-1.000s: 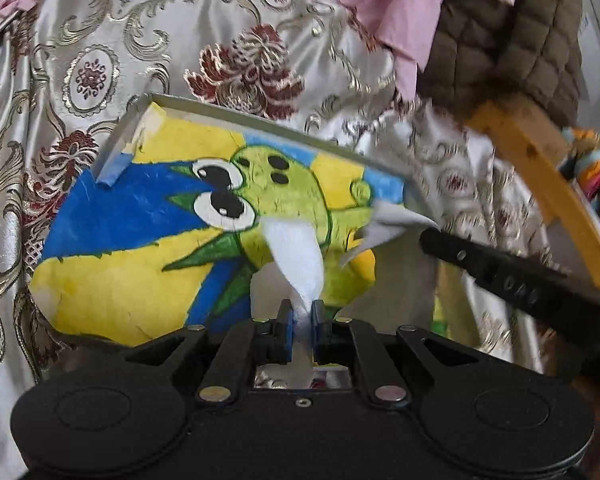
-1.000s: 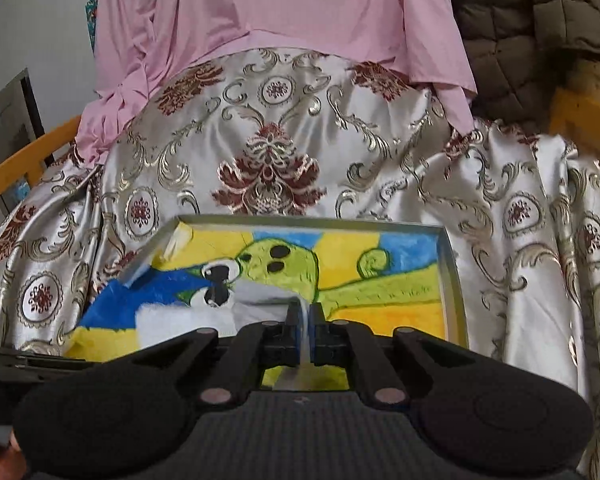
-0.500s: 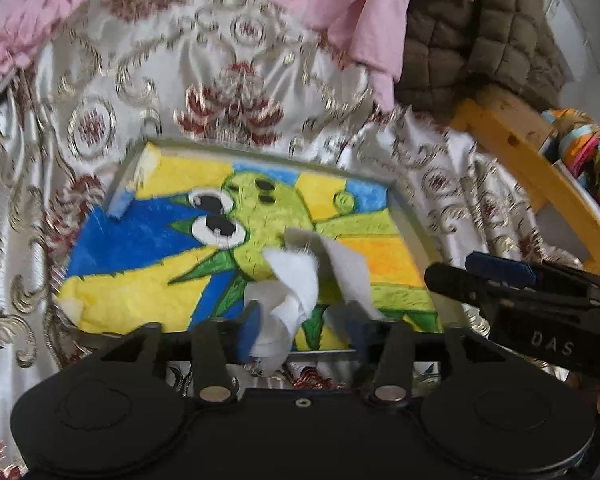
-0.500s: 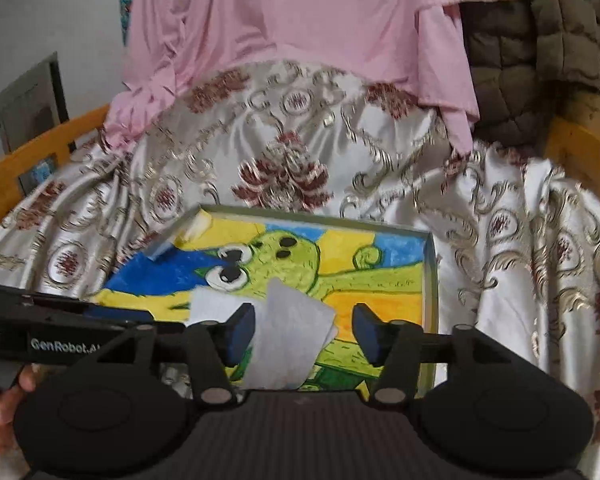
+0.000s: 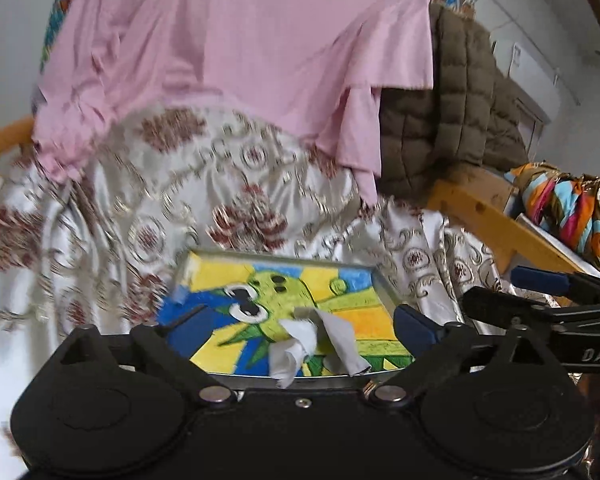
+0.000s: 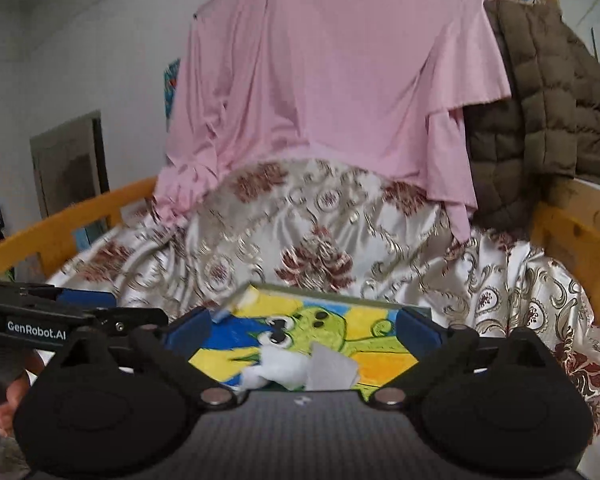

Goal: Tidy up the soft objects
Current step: 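Open the left tool to drop the tissue into the tray, then raise it, then move both tools back over the pile of soft items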

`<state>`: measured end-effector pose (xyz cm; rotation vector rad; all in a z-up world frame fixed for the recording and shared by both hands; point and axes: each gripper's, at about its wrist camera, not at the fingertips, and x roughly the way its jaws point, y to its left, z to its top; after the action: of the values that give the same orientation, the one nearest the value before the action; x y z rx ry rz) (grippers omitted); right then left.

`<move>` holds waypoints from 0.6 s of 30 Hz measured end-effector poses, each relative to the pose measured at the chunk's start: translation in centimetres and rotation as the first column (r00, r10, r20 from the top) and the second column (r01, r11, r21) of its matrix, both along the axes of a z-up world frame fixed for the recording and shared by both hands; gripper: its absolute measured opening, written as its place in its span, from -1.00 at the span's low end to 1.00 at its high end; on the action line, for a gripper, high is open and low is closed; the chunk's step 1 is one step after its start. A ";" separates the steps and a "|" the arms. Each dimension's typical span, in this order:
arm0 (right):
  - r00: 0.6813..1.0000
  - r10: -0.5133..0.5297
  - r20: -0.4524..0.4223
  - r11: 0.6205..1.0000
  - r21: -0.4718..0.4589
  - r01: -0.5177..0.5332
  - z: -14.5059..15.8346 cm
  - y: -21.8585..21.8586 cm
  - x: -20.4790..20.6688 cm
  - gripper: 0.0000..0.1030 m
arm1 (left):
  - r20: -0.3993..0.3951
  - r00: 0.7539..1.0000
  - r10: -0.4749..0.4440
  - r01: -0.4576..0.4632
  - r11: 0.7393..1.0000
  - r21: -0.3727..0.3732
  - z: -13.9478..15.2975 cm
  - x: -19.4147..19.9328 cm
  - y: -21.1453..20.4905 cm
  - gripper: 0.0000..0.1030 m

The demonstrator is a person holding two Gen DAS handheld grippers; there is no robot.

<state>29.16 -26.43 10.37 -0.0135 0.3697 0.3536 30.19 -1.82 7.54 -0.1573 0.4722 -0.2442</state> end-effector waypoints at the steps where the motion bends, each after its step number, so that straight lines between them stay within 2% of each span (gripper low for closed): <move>1: 1.000 0.001 0.008 1.000 0.006 -0.001 0.3 0.1 -0.8 0.98 | 0.014 1.000 0.002 -0.002 1.000 0.003 0.4 -0.9 0.2 0.89; 5: 0.999 -0.007 0.047 1.000 0.020 0.006 1.3 0.4 -4.1 0.99 | 0.066 0.998 0.020 -0.020 1.000 0.002 1.5 -4.8 1.1 0.98; 13: 0.981 -0.042 0.191 0.999 -0.007 0.044 2.3 1.7 -11.1 1.00 | 0.151 0.988 0.041 -0.042 0.999 0.003 2.4 -11.7 2.0 0.98; 18: 0.966 -0.061 0.250 0.997 -0.039 0.073 2.2 2.7 -14.6 1.00 | 0.190 0.981 0.052 -0.056 0.998 0.017 2.7 -14.9 2.0 0.98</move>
<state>14.56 -23.76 12.53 -0.0914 0.1290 0.2722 15.31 0.21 10.20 -0.1239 0.2813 -0.1986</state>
